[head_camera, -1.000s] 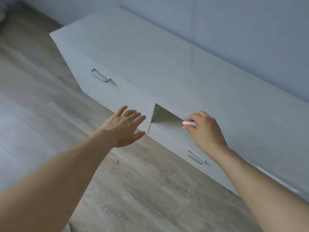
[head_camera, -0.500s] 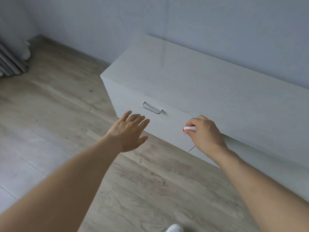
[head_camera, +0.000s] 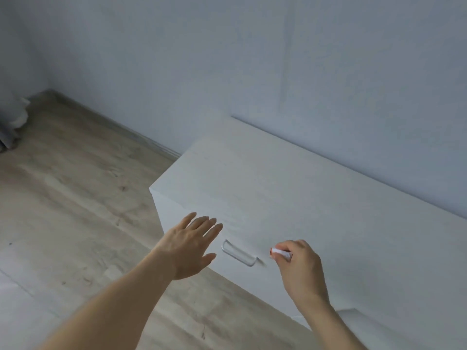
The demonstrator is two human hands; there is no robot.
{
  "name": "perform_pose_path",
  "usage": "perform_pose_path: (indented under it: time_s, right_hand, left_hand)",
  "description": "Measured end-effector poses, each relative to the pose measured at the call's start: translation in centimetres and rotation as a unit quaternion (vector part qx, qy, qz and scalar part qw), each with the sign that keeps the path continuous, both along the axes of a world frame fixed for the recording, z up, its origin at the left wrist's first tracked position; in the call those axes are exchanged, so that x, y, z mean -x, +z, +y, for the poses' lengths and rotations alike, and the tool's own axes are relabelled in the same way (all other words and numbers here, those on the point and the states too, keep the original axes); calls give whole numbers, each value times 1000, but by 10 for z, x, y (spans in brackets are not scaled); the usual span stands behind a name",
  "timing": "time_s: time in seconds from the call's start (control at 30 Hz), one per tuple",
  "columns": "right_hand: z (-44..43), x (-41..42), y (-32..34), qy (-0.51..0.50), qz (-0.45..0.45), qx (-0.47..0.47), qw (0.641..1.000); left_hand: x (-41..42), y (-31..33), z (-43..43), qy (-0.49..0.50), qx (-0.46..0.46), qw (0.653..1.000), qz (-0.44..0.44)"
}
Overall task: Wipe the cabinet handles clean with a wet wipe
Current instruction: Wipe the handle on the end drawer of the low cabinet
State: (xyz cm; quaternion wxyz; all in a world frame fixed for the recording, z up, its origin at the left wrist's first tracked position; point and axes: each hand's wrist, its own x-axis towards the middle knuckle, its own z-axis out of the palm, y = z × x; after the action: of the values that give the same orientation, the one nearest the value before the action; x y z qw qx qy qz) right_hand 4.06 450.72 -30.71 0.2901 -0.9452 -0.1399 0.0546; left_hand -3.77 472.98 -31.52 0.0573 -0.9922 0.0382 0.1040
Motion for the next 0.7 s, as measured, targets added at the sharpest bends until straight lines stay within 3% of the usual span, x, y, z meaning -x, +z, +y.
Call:
perform_pose_path:
  time_s: [0.23, 0.33, 0.47, 0.57, 0.7]
  right_hand:
    - [61, 10, -56, -132, -32, -69, 988]
    - [74, 18, -89, -214, -133, -119, 960]
    - [86, 26, -121, -237, -308, -200, 899]
    - [85, 27, -150, -251, -387, -236, 855]
    - [83, 28, -191, -262, -450, -304, 798]
  left_hand:
    - [-39, -48, 61, -53, 76, 994, -66]
    - [-46, -87, 68, -109, 90, 982, -129]
    - [-62, -149, 72, -175, 43, 953, -242]
    - [-75, -189, 72, -182, 55, 914, -358]
    - [-95, -231, 63, -154, 59, 832, -530]
